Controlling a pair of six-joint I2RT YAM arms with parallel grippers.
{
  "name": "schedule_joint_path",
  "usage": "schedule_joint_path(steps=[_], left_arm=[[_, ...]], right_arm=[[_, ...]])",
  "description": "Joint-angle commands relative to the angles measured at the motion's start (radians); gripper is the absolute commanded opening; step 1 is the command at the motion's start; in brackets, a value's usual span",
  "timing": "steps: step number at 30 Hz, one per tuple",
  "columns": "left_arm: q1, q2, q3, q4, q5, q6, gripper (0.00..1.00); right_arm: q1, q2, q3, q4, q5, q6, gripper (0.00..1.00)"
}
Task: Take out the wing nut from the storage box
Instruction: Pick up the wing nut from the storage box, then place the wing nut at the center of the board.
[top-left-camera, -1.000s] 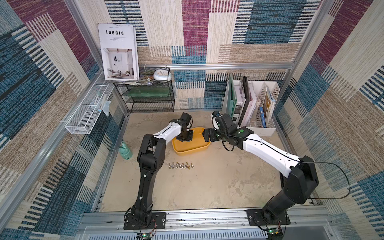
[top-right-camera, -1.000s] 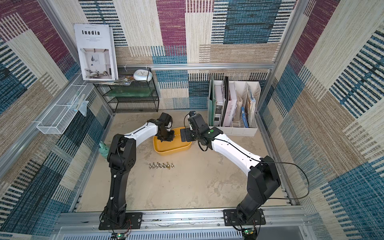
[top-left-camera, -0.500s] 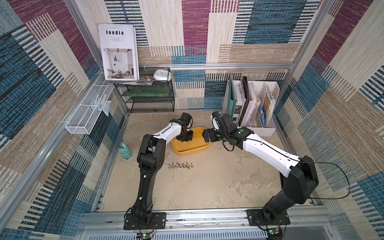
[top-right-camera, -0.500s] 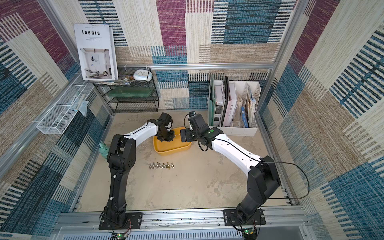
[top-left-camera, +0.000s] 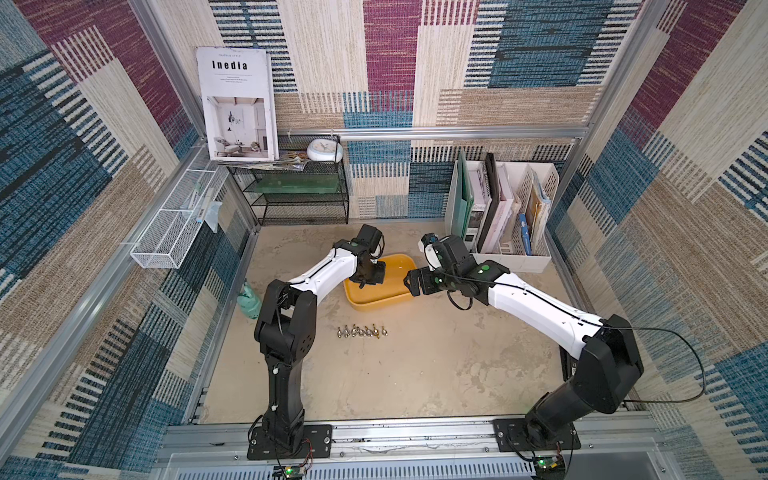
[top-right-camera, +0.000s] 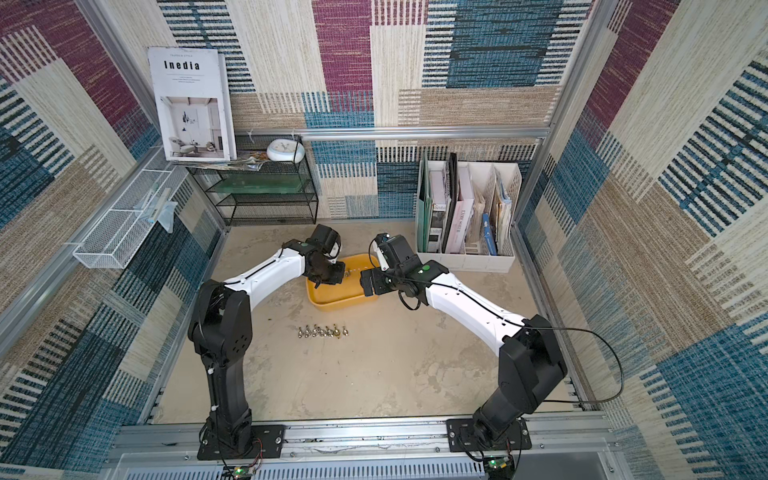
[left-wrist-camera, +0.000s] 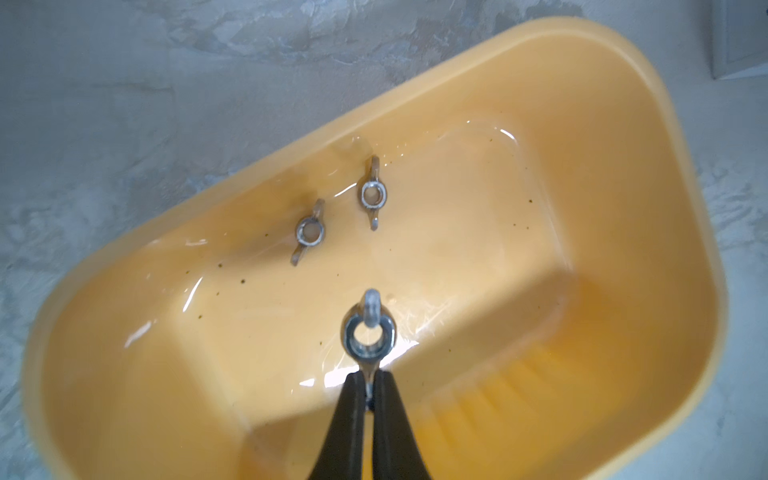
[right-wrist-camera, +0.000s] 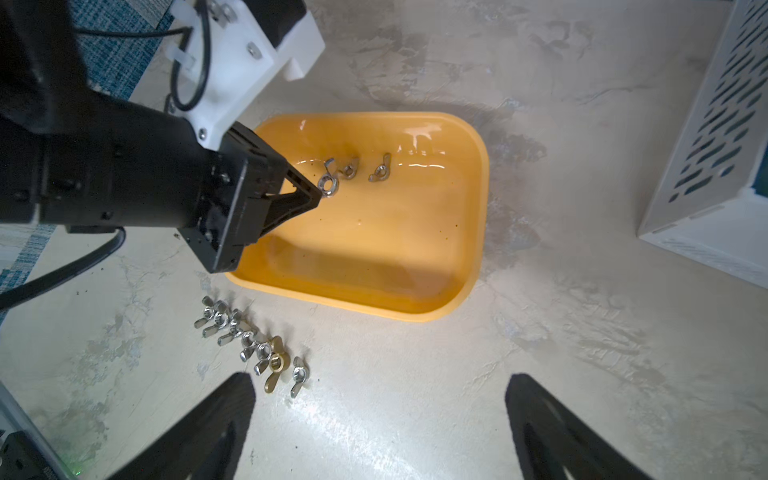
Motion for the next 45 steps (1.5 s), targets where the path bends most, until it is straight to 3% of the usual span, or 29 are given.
schedule_joint_path(steps=[1, 14, 21, 31, 45], left_arm=[[-0.021, -0.068, -0.055, 0.011, 0.008, -0.026, 0.00], [-0.170, -0.384, -0.352, 0.031, -0.026, -0.122, 0.00], [-0.282, -0.464, -0.463, 0.073, -0.066, -0.205, 0.00], [-0.398, -0.411, -0.538, 0.164, -0.100, -0.295, 0.00], [-0.412, -0.261, -0.504, 0.176, -0.184, -0.268, 0.00]], right_arm=[[0.000, -0.038, -0.046, 0.014, -0.052, -0.006, 0.99], [0.012, -0.275, -0.317, 0.051, -0.221, 0.041, 0.99], [0.085, -0.400, -0.417, 0.032, -0.177, 0.112, 0.99], [0.156, -0.565, -0.543, 0.023, -0.118, 0.229, 0.99], [0.208, -0.581, -0.549, 0.010, -0.079, 0.265, 0.99]])
